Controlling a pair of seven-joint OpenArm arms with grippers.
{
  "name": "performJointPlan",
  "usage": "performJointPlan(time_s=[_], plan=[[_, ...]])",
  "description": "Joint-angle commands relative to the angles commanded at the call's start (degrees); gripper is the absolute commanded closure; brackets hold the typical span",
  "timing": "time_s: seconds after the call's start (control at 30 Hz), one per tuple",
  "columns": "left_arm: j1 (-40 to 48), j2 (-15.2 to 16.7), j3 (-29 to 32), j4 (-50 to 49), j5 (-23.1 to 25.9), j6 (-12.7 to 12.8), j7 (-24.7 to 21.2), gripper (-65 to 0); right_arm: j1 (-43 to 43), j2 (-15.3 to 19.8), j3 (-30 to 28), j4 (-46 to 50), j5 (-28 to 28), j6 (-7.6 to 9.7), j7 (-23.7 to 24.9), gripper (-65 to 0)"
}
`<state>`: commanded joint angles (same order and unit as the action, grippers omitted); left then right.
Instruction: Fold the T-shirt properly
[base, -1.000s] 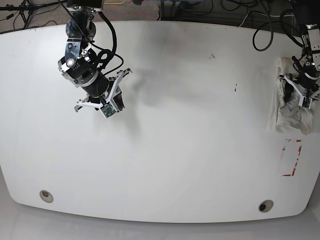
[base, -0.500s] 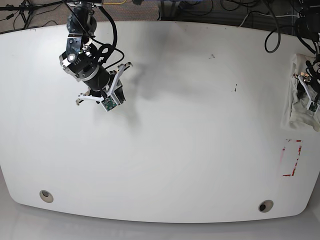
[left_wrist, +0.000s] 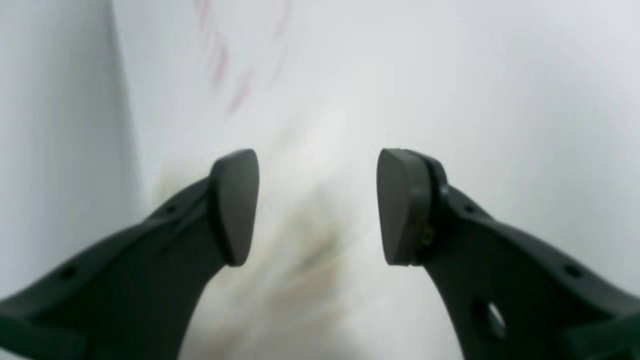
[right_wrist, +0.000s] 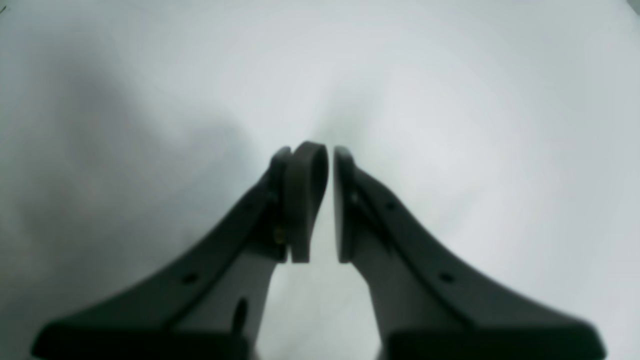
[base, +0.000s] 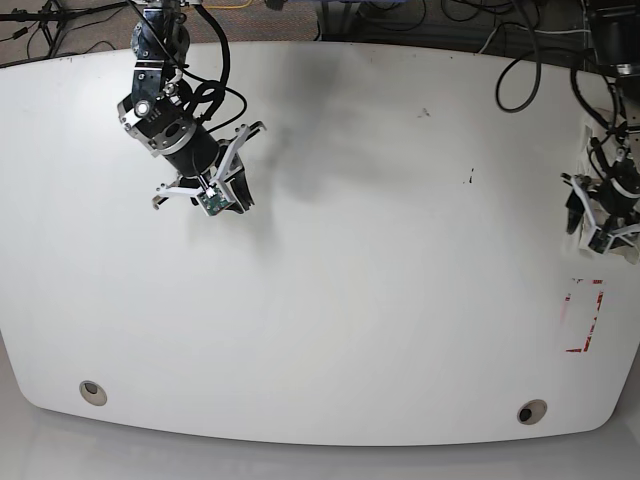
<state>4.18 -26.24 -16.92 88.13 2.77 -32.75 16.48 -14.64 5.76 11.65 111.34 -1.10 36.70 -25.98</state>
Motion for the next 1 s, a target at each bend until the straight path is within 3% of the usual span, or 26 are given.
performJointPlan(time_s=[0.13,0.27,0.4,0.7,1.0], plan=[[0.6,5.6,0.0,2.7,0.1,4.5,-3.8,-35.1,-1.4,0.0,0.9,-2.0,-2.4,-1.67,5.6,-7.3],[3.9,11.3,0.1,4.4,0.1,7.5,-8.5,-35.1,-3.9,-0.3,4.0,-4.8,-2.5,-1.76,12.0,-7.3],[7.6,15.8,0.1,6.4,0.1,7.6,-11.9,-35.1,-6.9,-2.1,7.4,-7.5,-2.5,-1.76,17.5,-7.3],[23.8,22.5,0.1,16.3,-0.4,7.6,-12.2,-35.1,-18.2,-4.7,9.8,-7.8,-2.0,-1.32,23.1,-7.3],[42.3,28.7,0.1,24.7,-0.5,7.6,-12.2,-35.1,-30.4,-4.5,10.0,-8.0,10.5,-1.32,25.2,-7.3]])
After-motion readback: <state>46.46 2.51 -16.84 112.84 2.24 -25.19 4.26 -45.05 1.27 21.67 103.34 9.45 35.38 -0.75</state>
